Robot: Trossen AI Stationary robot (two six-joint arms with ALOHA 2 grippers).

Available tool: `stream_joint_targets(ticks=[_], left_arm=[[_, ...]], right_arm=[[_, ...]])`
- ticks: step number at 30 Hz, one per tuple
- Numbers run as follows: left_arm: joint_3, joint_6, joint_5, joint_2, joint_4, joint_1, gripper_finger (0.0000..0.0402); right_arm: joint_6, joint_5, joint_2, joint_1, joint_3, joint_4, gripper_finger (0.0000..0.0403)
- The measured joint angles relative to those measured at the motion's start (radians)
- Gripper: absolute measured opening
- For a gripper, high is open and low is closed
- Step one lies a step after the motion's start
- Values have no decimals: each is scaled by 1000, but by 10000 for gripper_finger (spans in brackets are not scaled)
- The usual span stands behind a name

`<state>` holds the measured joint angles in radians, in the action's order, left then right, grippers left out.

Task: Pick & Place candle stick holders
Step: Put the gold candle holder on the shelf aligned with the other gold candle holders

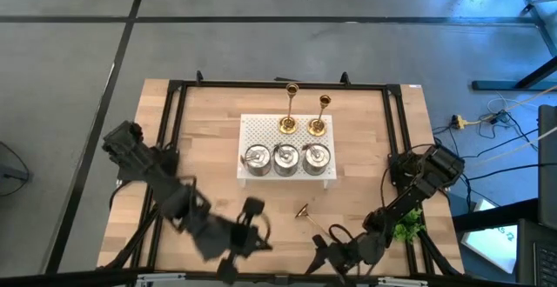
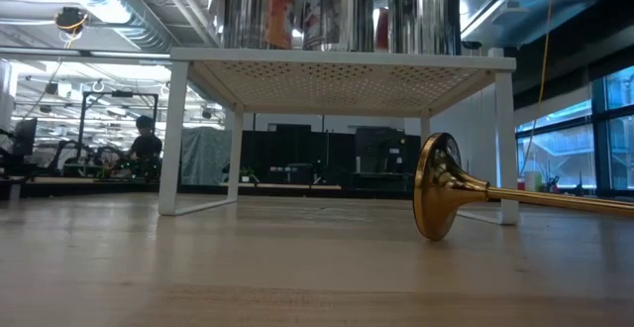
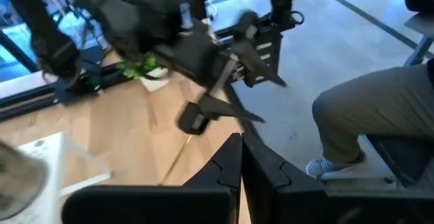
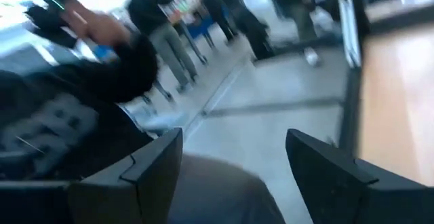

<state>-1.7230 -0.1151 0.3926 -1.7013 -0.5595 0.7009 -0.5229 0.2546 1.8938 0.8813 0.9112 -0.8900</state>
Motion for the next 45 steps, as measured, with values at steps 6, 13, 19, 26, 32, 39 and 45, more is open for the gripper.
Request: stream_joint_targets(ticks=[6, 13, 19, 26, 32, 39, 45], left_arm=[[64, -11, 152, -72, 139, 113, 5], [78, -49, 222, -220, 253, 132, 1], [79, -49, 246, -309, 325, 104, 7], [79, -53, 253, -314, 325, 66, 2], [79, -1, 227, -310, 320, 24, 10], [78, 58, 169, -310, 268, -17, 48], [78, 59, 167, -310, 244, -43, 81]], right_arm=[[112, -15, 0, 18, 0, -143, 265], [149, -19, 0, 39, 0, -136, 265], [276, 101, 0, 84, 0, -125, 265], [355, 378, 0, 149, 0, -49, 266], [333, 426, 0, 178, 1, -21, 266], [320, 625, 0, 237, 1, 70, 266], [216, 949, 0, 286, 1, 206, 266]])
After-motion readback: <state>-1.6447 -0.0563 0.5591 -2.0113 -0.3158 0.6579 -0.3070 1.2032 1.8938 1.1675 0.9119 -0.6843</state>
